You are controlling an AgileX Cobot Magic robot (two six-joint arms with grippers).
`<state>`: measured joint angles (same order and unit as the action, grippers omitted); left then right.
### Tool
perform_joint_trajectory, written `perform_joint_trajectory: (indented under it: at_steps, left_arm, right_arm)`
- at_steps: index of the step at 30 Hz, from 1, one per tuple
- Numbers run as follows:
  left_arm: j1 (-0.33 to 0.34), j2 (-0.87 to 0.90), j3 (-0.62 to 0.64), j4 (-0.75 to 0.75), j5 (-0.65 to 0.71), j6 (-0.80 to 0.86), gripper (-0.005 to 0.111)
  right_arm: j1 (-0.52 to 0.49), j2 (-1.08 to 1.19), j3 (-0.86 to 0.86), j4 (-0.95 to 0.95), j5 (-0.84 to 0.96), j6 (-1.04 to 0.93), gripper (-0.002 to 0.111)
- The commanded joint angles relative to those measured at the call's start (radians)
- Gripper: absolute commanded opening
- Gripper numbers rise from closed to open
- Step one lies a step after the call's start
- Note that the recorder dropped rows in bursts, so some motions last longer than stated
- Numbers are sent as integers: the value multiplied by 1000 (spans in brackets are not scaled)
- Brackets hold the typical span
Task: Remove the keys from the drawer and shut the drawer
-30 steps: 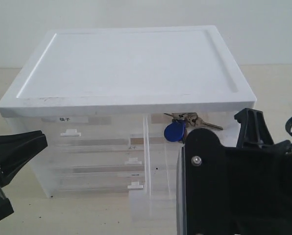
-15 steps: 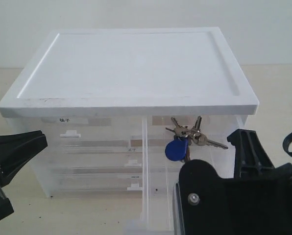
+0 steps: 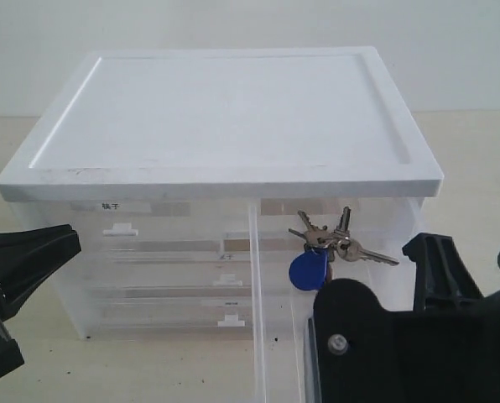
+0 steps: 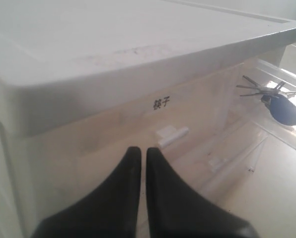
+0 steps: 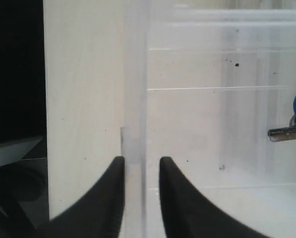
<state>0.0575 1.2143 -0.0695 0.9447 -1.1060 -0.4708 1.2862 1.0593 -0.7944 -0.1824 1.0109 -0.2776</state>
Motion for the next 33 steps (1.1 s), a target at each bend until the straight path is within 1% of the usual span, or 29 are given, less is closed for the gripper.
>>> perform_joint_trajectory:
  at_steps: [1,3,7,13,15,16,18,19,20,22,27,31,33]
  left_arm:
    - [2,5,-5,-7,0,-4,5]
    - [2,5,-5,-7,0,-4,5]
    - [2,5,-5,-7,0,-4,5]
    - [2,5,-5,-7,0,-4,5]
    - [2,5,-5,-7,0,-4,5]
    - [2,5,-5,-7,0,-4,5]
    - [2,5,-5,-7,0,-4,5]
    - [2,5,-5,-7,0,-7,5]
    - [2,5,-5,-7,0,-7,5]
    - [2,5,-5,-7,0,-7,5]
    - [2,5,-5,10,0,-12,5]
    - [2,5,-5,12,0,-16,5]
    - [2,5,-5,12,0,-22,5]
  right_arm:
    - [2,-3,-7,-7,-13,33,52]
    - [2,-3,-10,-7,-21,35,59]
    - [2,-3,-47,-7,-18,63,55]
    - [2,-3,-168,21,11,95,55]
    - [2,-3,-191,-23,-1,211,55]
    - [2,-3,-196,-77,-12,308,55]
    - [2,0,-194,-222,-19,549,55]
    - [0,5,-194,-309,-1,689,55]
    - [0,14,-194,-386,23,783,55]
    - [0,34,-186,-458,45,822,55]
    - [0,104,-144,-452,-11,876,55]
    - [0,161,-134,-529,1,953,55]
    - [0,177,-134,-531,-13,956,55]
